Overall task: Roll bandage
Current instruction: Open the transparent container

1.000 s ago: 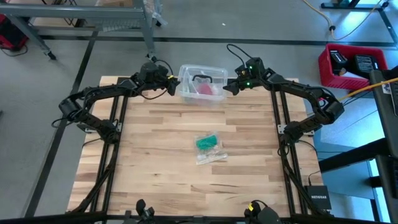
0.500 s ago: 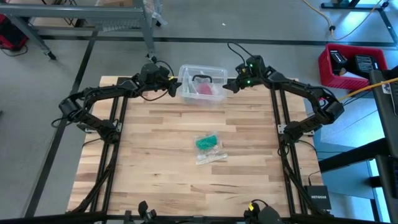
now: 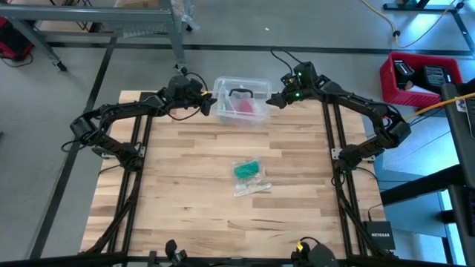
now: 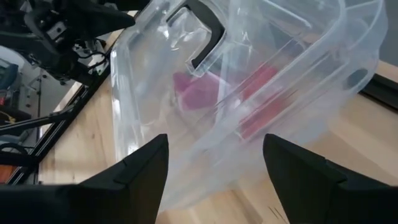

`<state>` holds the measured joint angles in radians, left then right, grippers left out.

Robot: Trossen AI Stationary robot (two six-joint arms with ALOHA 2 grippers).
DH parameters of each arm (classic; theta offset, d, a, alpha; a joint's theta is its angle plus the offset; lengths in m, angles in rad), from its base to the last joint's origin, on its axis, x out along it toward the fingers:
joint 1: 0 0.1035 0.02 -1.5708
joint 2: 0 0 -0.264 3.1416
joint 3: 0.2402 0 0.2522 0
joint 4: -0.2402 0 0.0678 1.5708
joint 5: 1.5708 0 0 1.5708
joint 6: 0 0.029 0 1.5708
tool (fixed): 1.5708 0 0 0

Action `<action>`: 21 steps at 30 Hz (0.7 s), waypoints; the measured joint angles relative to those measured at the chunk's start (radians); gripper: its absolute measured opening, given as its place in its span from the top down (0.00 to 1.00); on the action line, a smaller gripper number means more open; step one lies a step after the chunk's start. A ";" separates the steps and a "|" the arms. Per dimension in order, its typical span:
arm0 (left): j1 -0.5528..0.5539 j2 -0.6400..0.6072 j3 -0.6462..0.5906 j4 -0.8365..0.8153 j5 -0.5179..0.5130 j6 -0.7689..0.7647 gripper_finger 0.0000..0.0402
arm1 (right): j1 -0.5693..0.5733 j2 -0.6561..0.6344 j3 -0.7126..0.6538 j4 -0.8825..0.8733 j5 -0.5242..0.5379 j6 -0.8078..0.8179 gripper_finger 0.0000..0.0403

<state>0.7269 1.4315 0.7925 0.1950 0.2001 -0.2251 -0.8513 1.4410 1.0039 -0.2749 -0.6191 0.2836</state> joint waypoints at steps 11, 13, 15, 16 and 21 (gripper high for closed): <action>0.000 0.000 0.000 -0.001 0.000 0.020 0.55 | 0.000 -0.001 0.036 -0.014 -0.001 -0.004 0.35; 0.000 0.000 0.000 -0.001 0.000 0.023 0.55 | 0.000 -0.001 0.036 -0.011 0.007 -0.012 0.35; 0.000 0.000 0.000 -0.001 0.000 0.023 0.55 | 0.000 -0.001 0.036 0.001 0.009 -0.027 0.35; 0.000 0.000 0.000 -0.001 0.000 0.023 0.55 | 0.000 -0.001 0.036 0.011 0.009 -0.028 0.35; 0.000 -0.001 0.000 -0.003 -0.001 0.023 0.55 | 0.000 -0.001 0.032 0.056 0.005 -0.018 0.35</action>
<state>0.7265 1.4307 0.7925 0.1925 0.1989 -0.2020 -0.8511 1.4403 1.0357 -0.2184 -0.6137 0.2653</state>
